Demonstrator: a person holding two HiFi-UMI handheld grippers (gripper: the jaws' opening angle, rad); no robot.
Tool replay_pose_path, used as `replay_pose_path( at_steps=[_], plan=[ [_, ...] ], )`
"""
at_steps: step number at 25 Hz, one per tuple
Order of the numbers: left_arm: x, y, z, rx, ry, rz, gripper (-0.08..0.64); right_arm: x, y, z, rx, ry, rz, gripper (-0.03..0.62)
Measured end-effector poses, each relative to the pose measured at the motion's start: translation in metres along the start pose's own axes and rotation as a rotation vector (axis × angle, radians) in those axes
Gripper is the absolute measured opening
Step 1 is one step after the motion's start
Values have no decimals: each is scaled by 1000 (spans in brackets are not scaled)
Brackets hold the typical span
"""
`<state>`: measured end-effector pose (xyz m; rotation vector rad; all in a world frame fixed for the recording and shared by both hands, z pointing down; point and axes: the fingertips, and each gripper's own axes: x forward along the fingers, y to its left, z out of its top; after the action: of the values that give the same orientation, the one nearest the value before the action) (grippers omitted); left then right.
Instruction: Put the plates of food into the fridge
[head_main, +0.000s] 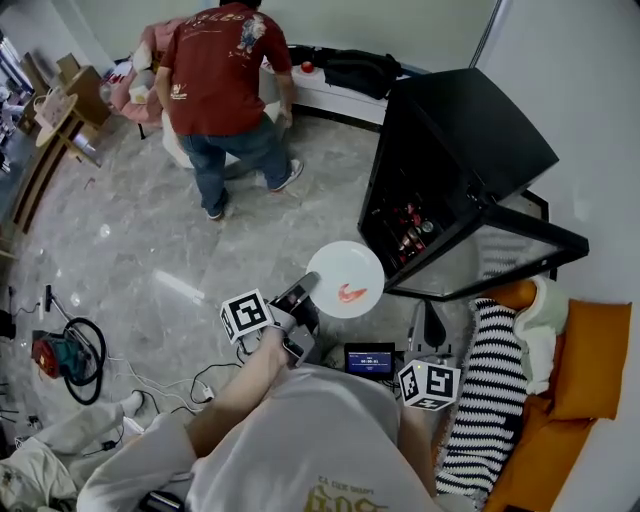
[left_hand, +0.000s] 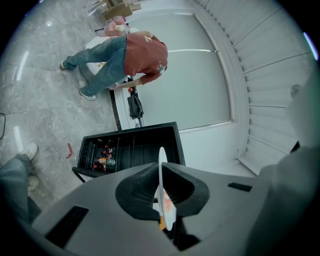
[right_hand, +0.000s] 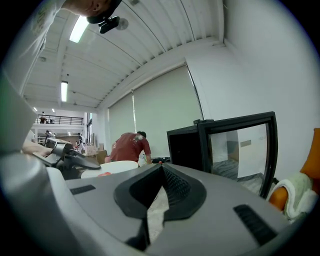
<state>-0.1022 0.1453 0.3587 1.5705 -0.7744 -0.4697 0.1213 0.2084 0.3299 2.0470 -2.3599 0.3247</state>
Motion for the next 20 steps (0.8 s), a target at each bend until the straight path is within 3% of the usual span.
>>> replay_pose_path(
  at_steps=[8,20],
  plan=[
    [24,4,4,-15,14,10,18,17,-9,8,44,-27,24,9],
    [80,4,50,-46,41,-6,18,71,-17,33,-51,-69,-31,9]
  ],
)
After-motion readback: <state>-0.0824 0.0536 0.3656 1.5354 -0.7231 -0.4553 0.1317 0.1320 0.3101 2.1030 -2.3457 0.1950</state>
